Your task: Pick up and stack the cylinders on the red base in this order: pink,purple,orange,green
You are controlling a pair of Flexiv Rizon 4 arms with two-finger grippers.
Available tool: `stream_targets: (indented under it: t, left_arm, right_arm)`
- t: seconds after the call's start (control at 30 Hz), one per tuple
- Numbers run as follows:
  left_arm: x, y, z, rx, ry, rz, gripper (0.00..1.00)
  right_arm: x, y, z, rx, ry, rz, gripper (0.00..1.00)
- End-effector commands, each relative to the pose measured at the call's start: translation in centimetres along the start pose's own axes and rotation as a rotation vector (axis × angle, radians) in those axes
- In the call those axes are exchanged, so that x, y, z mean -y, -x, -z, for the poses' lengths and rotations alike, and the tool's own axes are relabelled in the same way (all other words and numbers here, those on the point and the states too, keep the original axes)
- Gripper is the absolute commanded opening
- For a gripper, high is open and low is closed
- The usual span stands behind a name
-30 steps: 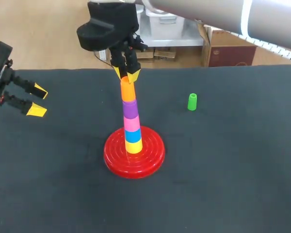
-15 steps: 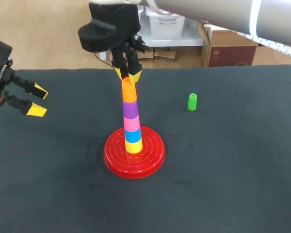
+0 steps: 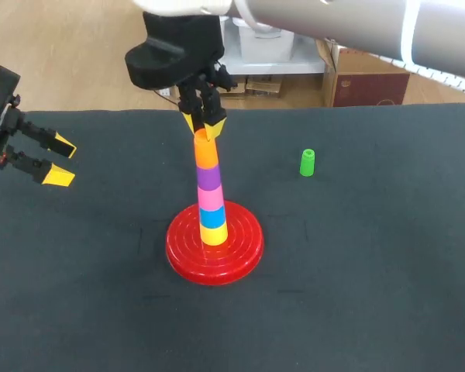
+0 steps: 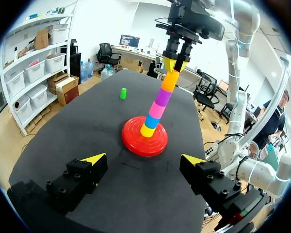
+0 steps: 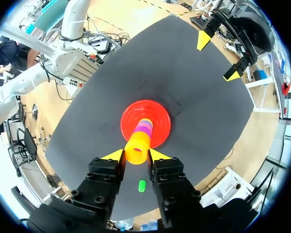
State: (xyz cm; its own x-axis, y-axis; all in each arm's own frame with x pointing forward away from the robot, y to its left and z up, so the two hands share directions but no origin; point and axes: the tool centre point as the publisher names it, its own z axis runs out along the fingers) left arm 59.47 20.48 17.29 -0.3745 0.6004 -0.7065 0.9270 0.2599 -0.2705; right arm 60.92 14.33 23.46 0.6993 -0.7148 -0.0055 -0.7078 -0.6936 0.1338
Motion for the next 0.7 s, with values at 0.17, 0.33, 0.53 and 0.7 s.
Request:
stream_targets:
  t: [0.17,0.33,0.53,0.7]
  left_arm:
    - [-0.2,0.0,0.0,-0.002,-0.004,0.000,1.00]
    - [-0.2,0.0,0.0,-0.002,-0.004,0.000,1.00]
    - [-0.2,0.0,0.0,-0.002,-0.004,0.000,1.00]
    - [-0.2,0.0,0.0,-0.002,-0.004,0.000,1.00]
  right_arm:
    - [-0.5,0.0,-1.1,0.027,-0.017,-0.024,0.00]
    - [-0.4,0.2,-1.3,0.046,-0.021,-0.018,0.00]
    - [-0.3,0.3,1.7,0.047,-0.089,0.003,1.00]
    - [-0.9,-0.5,5.1,0.046,-0.151,-0.009,1.00]
